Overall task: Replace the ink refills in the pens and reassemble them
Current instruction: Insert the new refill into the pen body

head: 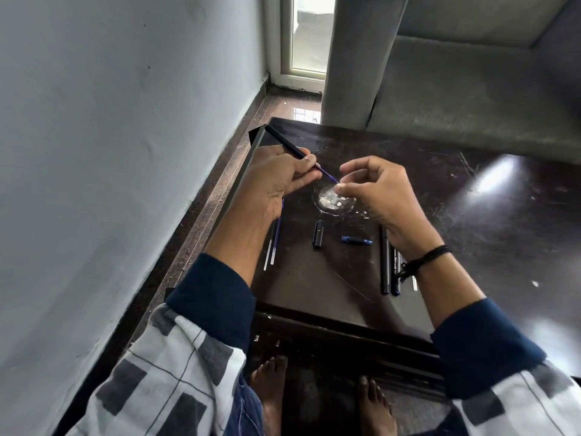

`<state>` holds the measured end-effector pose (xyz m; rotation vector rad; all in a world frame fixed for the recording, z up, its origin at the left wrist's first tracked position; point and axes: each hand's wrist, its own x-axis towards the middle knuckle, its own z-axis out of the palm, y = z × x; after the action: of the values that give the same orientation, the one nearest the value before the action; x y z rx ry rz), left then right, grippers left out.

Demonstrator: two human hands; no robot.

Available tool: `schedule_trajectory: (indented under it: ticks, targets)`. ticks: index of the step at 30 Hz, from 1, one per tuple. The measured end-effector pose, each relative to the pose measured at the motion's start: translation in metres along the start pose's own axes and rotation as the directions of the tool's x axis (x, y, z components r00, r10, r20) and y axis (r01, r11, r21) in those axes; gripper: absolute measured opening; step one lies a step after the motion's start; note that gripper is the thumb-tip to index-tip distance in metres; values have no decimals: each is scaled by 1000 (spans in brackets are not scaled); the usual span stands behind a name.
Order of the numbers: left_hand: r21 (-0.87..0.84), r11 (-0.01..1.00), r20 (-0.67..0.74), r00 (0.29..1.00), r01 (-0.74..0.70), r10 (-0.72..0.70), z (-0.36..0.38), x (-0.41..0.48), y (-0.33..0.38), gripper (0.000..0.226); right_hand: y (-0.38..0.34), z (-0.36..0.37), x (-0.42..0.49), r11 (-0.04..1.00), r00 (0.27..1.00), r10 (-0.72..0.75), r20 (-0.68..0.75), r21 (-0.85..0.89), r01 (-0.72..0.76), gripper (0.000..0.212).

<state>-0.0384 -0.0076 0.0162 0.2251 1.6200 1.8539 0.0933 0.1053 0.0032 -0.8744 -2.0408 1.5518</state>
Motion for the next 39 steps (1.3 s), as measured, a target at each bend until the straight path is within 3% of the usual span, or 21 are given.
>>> schedule_trajectory:
  ticks: [4, 9, 12, 16, 18, 20, 23, 25, 28, 39]
  targets:
    - [-2, 1000, -11, 1000, 3, -3, -2, 1, 0, 7, 11, -15, 7, 960, 996, 68, -58, -269, -82, 20]
    - [9, 1000, 0, 1000, 8, -8, 2, -2, -1, 9, 8, -17, 1, 693, 960, 238, 147, -718, -62, 22]
    - [5, 1000, -3, 1000, 11, -11, 2, -3, -1, 8, 8, -11, -6, 558, 937, 306, 171, -829, -31, 31]
    - [4, 1000, -3, 1000, 16, -16, 3, -3, -1, 8, 12, 0, -14, 477, 964, 215, 157, -878, 37, 17]
    - [3, 1000, 2, 1000, 14, -14, 3, -4, -1, 8, 12, 0, -12, 520, 968, 205, 146, -854, 19, 12]
    - [-3, 1000, 6, 1000, 15, -15, 3, -4, 0, 8, 11, -4, -5, 636, 971, 195, 136, -772, -20, 11]
    - [1, 1000, 10, 1000, 17, -17, 2, -4, 1, 9, 9, -10, 3, 859, 986, 92, 142, -512, -6, 14]
    - [10, 1000, 8, 1000, 15, -15, 1, -4, 2, 9, 7, -10, 3, 943, 992, 40, 122, -333, 3, 16]
    - [24, 1000, 13, 1000, 11, -11, 2, -4, 1, 9, 5, -7, 2, 966, 994, 30, 104, -257, -2, 16]
    - [33, 999, -1, 1000, 5, -5, 0, -5, 3, 10, 10, -10, 4, 965, 996, 19, 85, -261, 3, 18]
